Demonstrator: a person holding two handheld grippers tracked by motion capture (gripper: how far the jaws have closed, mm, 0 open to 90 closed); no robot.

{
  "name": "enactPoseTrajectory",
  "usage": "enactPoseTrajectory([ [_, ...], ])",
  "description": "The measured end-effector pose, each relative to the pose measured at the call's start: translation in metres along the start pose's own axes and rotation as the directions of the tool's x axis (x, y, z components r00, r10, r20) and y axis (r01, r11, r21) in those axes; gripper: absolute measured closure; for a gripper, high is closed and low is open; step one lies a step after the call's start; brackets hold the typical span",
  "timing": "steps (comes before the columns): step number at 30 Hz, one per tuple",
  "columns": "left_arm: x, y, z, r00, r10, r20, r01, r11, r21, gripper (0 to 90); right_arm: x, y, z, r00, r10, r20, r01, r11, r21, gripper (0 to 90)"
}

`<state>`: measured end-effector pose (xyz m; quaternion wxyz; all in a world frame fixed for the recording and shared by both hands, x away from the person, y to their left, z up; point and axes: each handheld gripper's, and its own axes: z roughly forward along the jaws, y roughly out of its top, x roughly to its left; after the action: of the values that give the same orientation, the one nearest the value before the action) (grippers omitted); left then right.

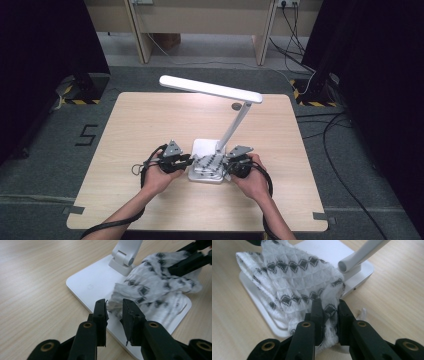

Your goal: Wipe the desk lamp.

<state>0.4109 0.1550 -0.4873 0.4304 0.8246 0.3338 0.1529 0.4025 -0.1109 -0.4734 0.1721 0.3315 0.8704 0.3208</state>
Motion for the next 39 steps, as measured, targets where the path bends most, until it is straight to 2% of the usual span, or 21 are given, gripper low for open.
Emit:
enactPoseTrajectory([
  [5,-0.004,0.0,0.008,0.9997,0.019,0.013,-0.019,0.9998,0.007,73.6,0.005,-0.004,-0.01,0.999,-0.033,-0.03,0.034,0.999,0.035,79.8],
  [11,-0.007,-0.001,0.015,0.9993,0.031,0.02,-0.031,0.9993,0.021,73.4,0.01,-0.01,-0.022,0.9973,-0.049,-0.054,0.052,0.997,0.056,79.8],
  [15,-0.008,0.0,0.018,0.9991,0.036,0.021,-0.036,0.9991,0.022,73.4,0.013,-0.012,-0.029,0.9959,-0.069,-0.058,0.073,0.995,0.061,79.8],
  [19,-0.007,0.0,0.018,0.9994,0.026,0.023,-0.026,0.9995,0.016,72.1,0.013,-0.013,-0.037,0.9966,-0.066,-0.049,0.069,0.996,0.06,79.8],
  [21,-0.007,-0.001,0.017,0.9992,0.023,0.032,-0.023,0.9997,-0.002,70.9,0.011,-0.014,-0.043,0.9979,-0.056,-0.033,0.057,0.997,0.049,79.8],
  [23,-0.006,-0.001,0.015,0.9997,0.018,0.017,-0.018,0.9998,-0.004,70.2,0.006,-0.016,-0.047,0.9991,-0.041,-0.015,0.041,0.998,0.036,79.8],
  [28,-0.003,-0.004,0.017,0.9999,0.009,0.005,-0.01,0.9998,0.02,70.9,-0.003,-0.017,-0.059,0.9993,0.009,0.038,-0.009,1.0,-0.003,79.8],
  [33,-0.006,-0.005,0.02,0.9997,0.023,0.012,-0.023,0.9992,0.033,71.5,-0.014,-0.017,-0.073,0.9927,0.068,0.099,-0.062,0.996,-0.067,79.8],
  [39,-0.007,-0.006,0.023,0.9995,0.029,0.015,-0.03,0.9988,0.038,71.7,-0.028,-0.016,-0.09,0.9838,0.114,0.138,-0.098,0.988,-0.12,79.8],
])
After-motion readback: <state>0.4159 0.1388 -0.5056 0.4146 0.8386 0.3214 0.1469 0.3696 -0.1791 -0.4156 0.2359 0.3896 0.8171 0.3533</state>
